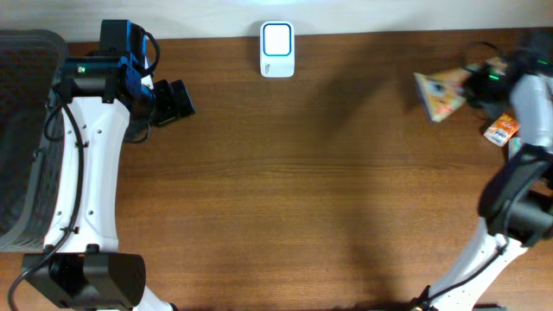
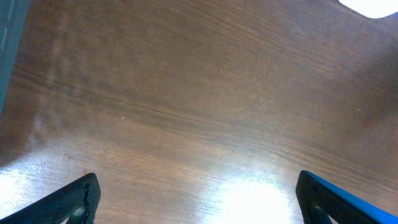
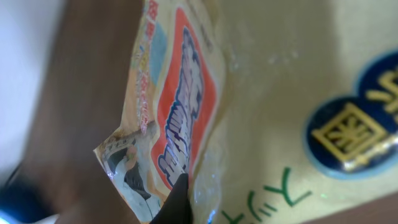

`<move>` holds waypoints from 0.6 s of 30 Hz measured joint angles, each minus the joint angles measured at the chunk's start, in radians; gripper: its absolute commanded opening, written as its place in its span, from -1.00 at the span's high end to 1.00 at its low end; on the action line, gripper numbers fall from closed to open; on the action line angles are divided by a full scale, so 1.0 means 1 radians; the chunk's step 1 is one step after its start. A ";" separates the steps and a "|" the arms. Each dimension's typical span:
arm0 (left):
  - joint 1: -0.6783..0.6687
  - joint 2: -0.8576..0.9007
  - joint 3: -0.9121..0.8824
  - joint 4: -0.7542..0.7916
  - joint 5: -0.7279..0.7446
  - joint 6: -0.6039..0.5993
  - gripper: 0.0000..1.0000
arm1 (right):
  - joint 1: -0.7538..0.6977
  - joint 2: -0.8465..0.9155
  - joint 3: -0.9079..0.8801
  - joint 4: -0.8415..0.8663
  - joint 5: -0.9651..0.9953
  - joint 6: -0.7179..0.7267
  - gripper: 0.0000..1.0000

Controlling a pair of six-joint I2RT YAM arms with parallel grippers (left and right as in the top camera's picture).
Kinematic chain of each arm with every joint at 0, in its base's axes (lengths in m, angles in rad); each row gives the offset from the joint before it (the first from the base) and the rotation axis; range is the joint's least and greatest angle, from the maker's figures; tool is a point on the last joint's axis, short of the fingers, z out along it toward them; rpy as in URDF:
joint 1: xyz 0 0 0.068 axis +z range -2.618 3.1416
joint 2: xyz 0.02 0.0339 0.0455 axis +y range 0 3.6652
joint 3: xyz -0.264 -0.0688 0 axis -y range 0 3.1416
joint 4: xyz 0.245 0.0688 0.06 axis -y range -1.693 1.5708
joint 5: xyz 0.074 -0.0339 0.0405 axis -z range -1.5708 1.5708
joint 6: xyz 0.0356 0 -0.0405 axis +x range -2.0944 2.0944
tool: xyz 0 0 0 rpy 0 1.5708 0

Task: Scan the item barcode

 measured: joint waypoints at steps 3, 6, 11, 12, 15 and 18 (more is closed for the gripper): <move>0.000 0.000 0.000 -0.001 0.000 0.000 -0.98 | -0.194 0.000 0.000 -0.020 0.092 -0.089 -0.62; 0.000 0.000 0.000 -0.001 0.000 0.000 -0.98 | -0.278 0.000 0.000 -0.022 0.103 -0.113 -0.97; 0.000 0.000 0.000 0.000 0.000 0.000 -0.98 | -0.310 -0.065 -0.002 -0.238 -0.006 -0.118 -0.97; 0.000 0.000 0.000 0.002 0.000 0.000 -0.98 | -0.310 -0.135 -0.002 -0.327 -0.019 -0.121 -0.97; 0.000 0.000 0.000 -0.001 0.000 0.000 -0.98 | -0.295 -0.397 0.004 -0.627 -0.040 -0.153 -0.97; 0.000 0.000 0.000 -0.002 0.000 0.000 -0.98 | -0.225 -0.570 -0.023 -0.724 -0.045 -0.251 -0.97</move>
